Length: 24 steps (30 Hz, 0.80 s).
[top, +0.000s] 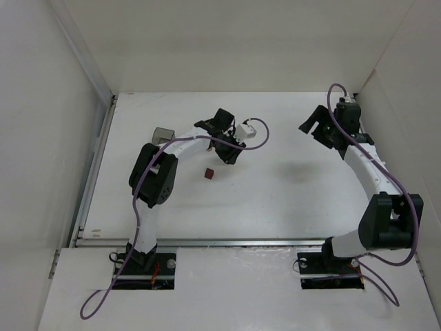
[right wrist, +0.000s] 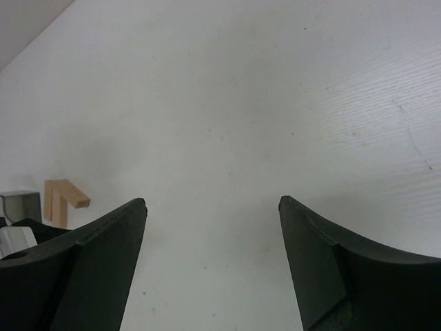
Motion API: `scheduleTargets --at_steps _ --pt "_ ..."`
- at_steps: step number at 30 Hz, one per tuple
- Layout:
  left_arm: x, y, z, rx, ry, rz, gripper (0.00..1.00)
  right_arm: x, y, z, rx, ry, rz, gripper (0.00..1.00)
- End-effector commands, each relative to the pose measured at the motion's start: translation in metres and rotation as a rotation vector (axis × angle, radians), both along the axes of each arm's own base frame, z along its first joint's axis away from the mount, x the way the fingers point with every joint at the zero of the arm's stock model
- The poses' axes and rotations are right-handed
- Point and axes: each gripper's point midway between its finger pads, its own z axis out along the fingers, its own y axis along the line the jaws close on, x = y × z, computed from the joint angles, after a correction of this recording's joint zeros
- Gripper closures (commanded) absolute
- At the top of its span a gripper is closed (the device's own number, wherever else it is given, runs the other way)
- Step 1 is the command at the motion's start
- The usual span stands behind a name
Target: Build the wood block tower
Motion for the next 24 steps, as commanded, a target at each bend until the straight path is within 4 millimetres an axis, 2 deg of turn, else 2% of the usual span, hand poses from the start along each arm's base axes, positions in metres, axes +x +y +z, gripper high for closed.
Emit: scheduleTargets --at_steps 1,7,12,14,18,20,22,24 --pt "0.001 -0.01 -0.001 -0.047 -0.002 0.008 0.91 -0.006 -0.009 -0.005 -0.059 0.025 -0.018 0.17" --pt "-0.007 -0.015 -0.019 -0.022 -0.005 0.013 0.77 -0.011 -0.009 -0.008 -0.059 0.025 -0.018 0.17" --pt "-0.01 -0.015 -0.024 -0.029 0.006 0.015 0.72 -0.009 -0.009 -0.004 -0.059 0.016 -0.018 0.17" --pt "-0.014 -0.015 -0.026 -0.033 0.024 0.017 0.59 -0.01 -0.011 0.0 -0.065 0.007 -0.027 0.17" --pt "-0.016 -0.017 -0.026 -0.044 0.037 0.021 0.45 -0.01 -0.009 0.0 -0.068 0.006 -0.014 0.17" --pt "-0.011 -0.022 -0.013 -0.067 0.028 0.042 0.43 -0.01 -0.008 -0.004 -0.062 0.015 -0.006 0.17" --pt "-0.007 -0.023 0.001 -0.086 0.013 0.07 0.4 -0.008 -0.008 0.001 -0.062 0.004 -0.007 0.17" --pt "0.009 -0.02 0.033 -0.143 -0.036 0.142 0.39 -0.009 -0.008 -0.001 -0.062 0.013 -0.006 0.17"
